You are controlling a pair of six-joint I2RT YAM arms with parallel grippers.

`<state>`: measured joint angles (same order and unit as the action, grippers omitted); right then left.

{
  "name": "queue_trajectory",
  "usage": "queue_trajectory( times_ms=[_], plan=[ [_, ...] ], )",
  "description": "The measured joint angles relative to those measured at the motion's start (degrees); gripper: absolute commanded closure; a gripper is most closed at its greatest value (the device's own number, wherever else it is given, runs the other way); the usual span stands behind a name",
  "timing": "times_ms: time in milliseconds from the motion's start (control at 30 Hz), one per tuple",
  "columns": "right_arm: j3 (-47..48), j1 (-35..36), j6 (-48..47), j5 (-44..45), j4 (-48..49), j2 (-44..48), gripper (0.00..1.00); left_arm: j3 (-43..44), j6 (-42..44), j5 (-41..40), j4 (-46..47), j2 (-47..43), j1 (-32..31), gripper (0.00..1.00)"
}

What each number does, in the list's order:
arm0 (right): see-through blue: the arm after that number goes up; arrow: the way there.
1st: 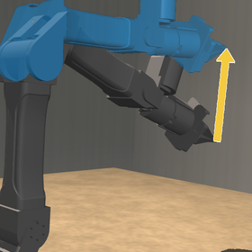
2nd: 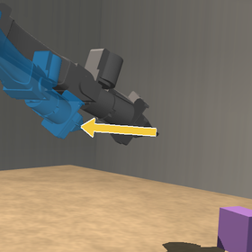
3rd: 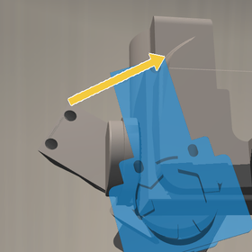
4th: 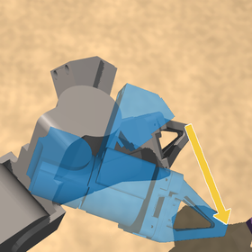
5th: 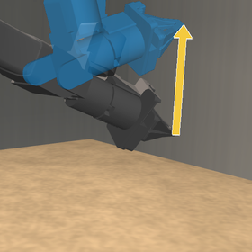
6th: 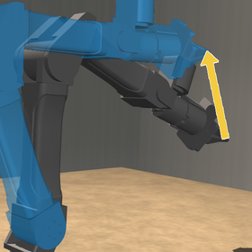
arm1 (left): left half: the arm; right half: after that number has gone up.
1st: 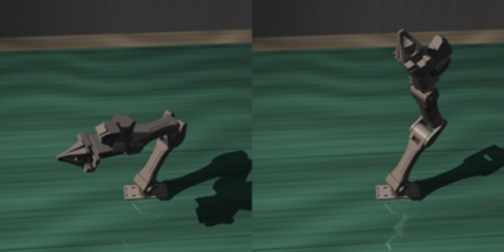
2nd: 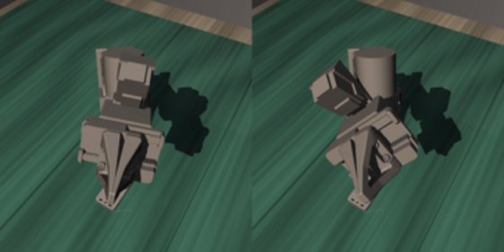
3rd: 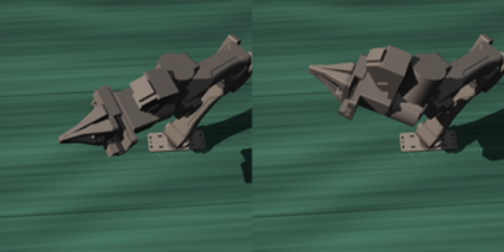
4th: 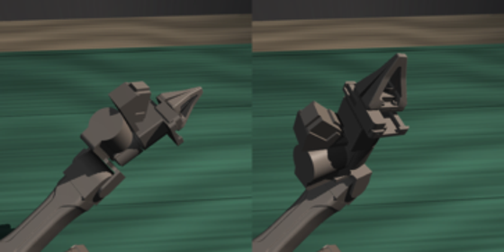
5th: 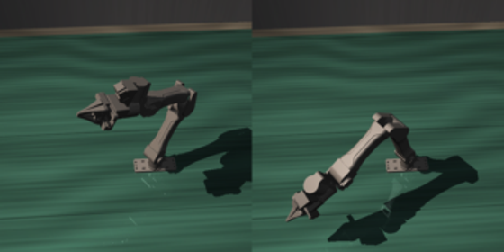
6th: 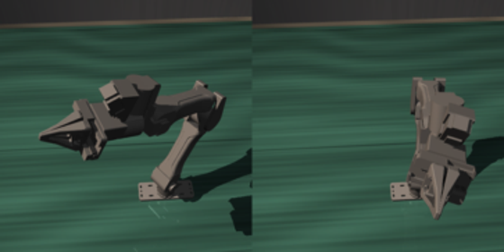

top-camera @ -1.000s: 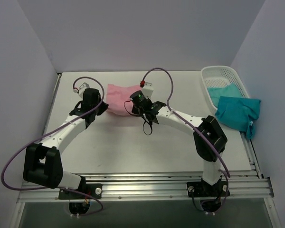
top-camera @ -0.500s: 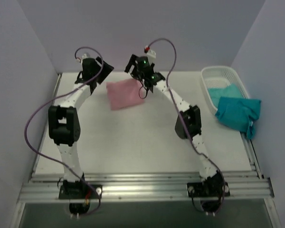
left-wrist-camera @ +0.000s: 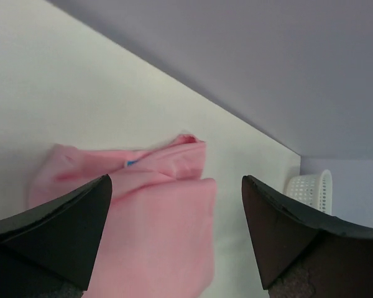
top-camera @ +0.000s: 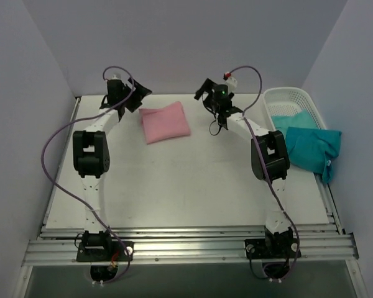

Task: Fold and stack the t-shirts
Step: Fold the long partially folded tshirt into a neat square, then put the neatly folded tshirt into the corner of the board with the left arm

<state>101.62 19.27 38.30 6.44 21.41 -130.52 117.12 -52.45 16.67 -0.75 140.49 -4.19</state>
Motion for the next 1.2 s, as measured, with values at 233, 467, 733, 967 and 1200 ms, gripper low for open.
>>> queue_trajectory(
  times_ms=[233,467,733,967,1200],
  plan=[
    [-9.7,8.0,-1.6,0.0,6.9,16.2,0.00,-8.8,3.4,-2.4,8.6,-19.9,1.4,0.06],
    [-24.7,10.8,-2.3,7.3,6.5,27.4,0.00,-26.4,6.1,-11.5,8.4,-37.2,3.2,0.02],
    [-39.8,23.8,0.3,31.5,-7.3,41.9,0.00,-63.1,-4.2,-31.3,9.7,-56.0,-12.5,0.00],
    [-47.0,30.1,5.7,42.0,-18.2,50.8,0.00,-66.1,-16.7,-41.4,12.7,-45.2,-25.3,0.09],
    [-50.4,29.6,8.1,42.9,-23.4,56.7,0.00,-64.3,-26.7,-47.0,15.5,-35.5,-26.9,0.09]
  ],
)
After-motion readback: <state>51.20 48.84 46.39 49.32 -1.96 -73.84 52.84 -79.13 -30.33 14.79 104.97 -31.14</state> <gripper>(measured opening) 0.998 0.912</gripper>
